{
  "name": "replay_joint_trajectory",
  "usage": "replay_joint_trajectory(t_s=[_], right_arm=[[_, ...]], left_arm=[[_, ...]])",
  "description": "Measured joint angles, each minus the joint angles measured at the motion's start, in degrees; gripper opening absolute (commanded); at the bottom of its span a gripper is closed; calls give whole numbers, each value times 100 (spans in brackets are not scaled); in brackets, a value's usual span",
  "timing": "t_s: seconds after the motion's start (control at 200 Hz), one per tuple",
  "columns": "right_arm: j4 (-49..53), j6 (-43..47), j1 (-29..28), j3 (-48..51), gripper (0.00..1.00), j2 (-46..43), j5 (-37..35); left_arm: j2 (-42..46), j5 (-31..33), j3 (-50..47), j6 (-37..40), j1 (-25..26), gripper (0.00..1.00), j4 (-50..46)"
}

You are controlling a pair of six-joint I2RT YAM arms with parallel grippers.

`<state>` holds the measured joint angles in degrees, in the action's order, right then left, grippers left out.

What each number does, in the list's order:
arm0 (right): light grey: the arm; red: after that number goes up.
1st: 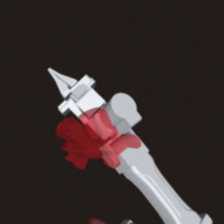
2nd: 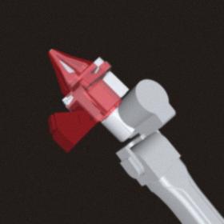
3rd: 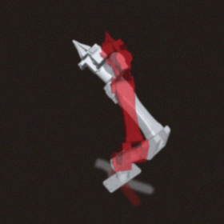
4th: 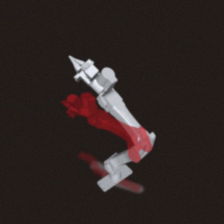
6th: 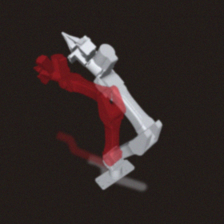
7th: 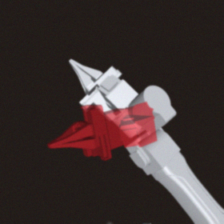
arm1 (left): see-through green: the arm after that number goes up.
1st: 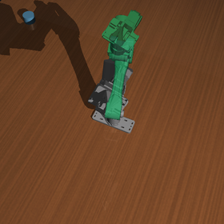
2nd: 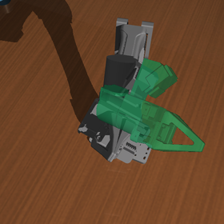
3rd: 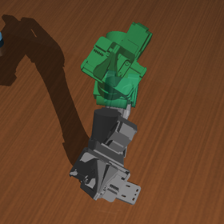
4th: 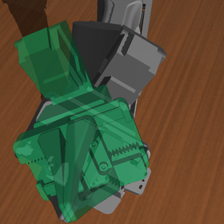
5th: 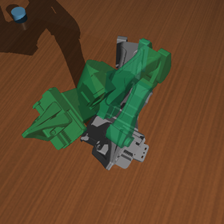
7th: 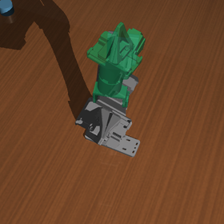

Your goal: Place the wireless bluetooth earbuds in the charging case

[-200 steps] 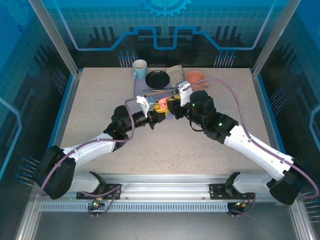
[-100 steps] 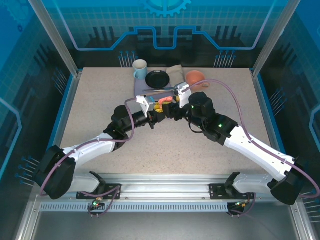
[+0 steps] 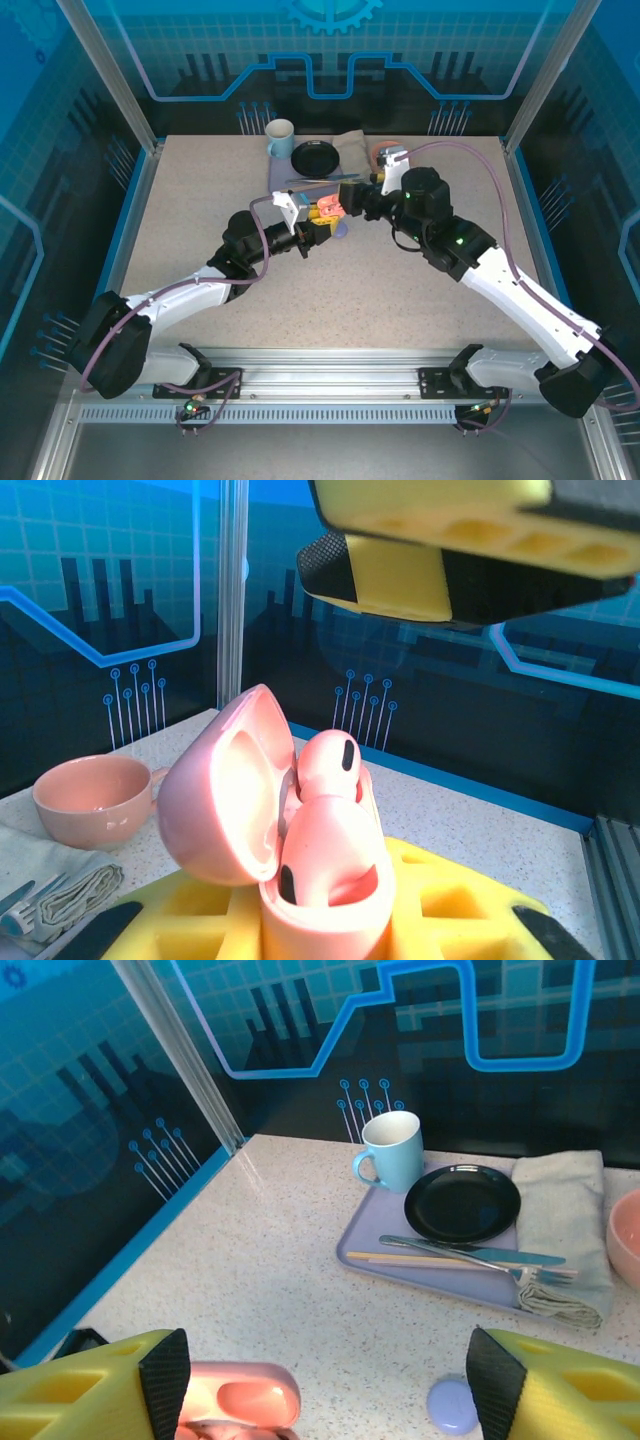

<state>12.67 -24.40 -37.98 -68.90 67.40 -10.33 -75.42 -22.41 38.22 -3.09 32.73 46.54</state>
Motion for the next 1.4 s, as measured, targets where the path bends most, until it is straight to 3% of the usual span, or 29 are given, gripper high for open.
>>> replay_joint_trajectory(t_s=[0.295, 0.645, 0.88, 1.07, 1.401], right_arm=[[544, -525, 970, -1008, 79, 822, 1537], [802, -885, 1054, -1248, 77, 1779, 3193], [789, -951, 815, -1246, 74, 1775, 3644], [748, -1014, 769, -1056, 70, 1672, 3550], [861, -1279, 586, -68, 69, 553, 3773]], left_arm=[[-2, -243, 0, 4, 0, 0, -2], [-260, -472, 11, 0, 0, 0, -4], [-568, -470, 203, -26, 0, 0, 15], [-804, -503, 249, -87, 2, 0, 44], [-1043, -249, 407, -199, -116, 0, 28]])
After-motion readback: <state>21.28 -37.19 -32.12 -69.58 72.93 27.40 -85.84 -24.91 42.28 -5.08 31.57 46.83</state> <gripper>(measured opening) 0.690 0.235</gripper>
